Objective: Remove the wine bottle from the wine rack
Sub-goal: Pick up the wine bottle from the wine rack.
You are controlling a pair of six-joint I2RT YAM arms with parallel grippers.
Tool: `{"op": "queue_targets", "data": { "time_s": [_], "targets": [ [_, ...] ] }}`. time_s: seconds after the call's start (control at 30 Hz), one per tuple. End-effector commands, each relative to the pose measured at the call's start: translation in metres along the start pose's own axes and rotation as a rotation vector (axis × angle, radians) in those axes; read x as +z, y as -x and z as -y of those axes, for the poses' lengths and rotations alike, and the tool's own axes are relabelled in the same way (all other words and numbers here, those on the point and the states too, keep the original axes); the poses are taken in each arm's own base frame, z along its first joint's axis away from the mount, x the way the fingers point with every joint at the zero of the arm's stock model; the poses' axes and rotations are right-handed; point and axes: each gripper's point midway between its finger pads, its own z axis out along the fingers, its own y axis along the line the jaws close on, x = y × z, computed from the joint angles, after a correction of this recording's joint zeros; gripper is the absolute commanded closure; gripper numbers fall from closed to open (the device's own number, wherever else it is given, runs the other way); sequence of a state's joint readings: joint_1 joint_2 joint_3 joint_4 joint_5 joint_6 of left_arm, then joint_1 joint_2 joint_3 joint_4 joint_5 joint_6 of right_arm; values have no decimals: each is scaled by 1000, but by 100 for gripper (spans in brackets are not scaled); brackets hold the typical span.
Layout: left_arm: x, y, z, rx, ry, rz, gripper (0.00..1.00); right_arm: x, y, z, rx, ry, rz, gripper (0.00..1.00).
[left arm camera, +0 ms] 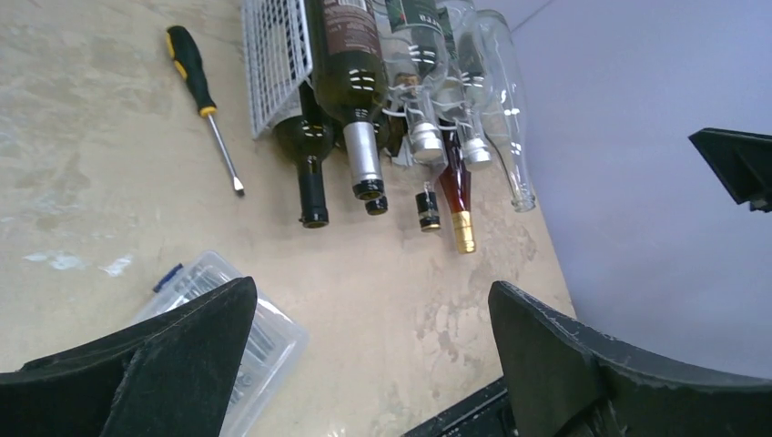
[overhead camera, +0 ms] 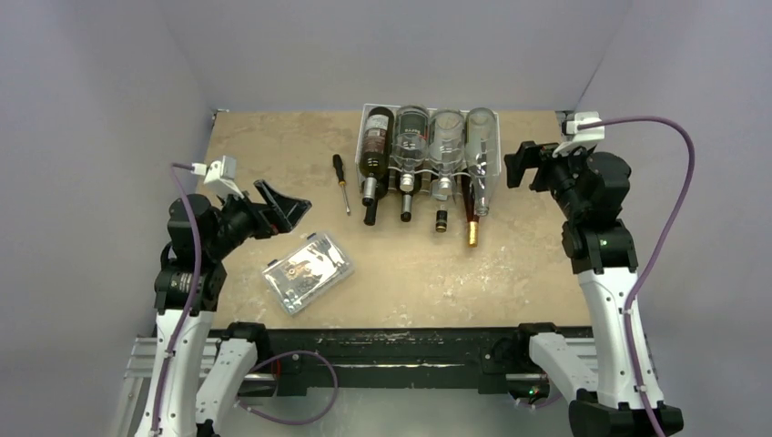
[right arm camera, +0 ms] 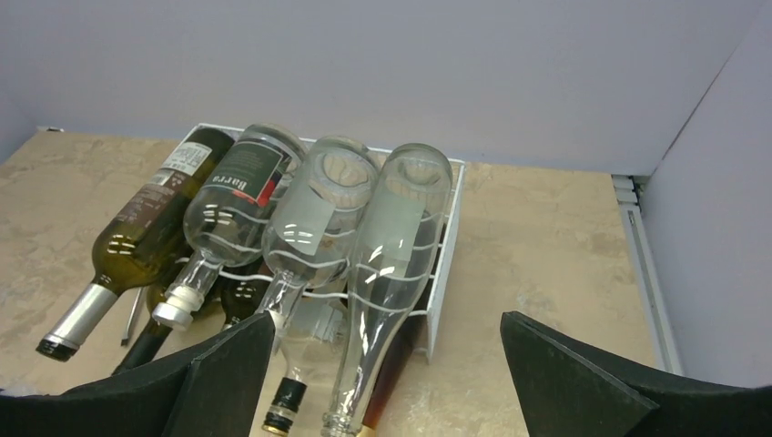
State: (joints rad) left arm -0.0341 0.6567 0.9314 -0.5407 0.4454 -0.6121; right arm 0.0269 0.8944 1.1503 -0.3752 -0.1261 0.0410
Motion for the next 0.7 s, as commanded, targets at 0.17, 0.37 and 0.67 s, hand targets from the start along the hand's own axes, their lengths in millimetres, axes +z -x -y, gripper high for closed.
{"op": "queue_targets", "data": {
  "time_s": [0.17, 0.37, 0.67],
  "targets": [
    [-4, -14, 39, 21, -122, -57, 0, -5, -6, 1, -19, 1, 56, 1],
    [13, -33, 41, 159, -5, -135, 0, -4, -25, -21, -78, 142, 33, 1],
    [44, -38, 36, 328, 136, -175, 2, -2, -48, -28, -166, 219, -1, 1]
  ]
}}
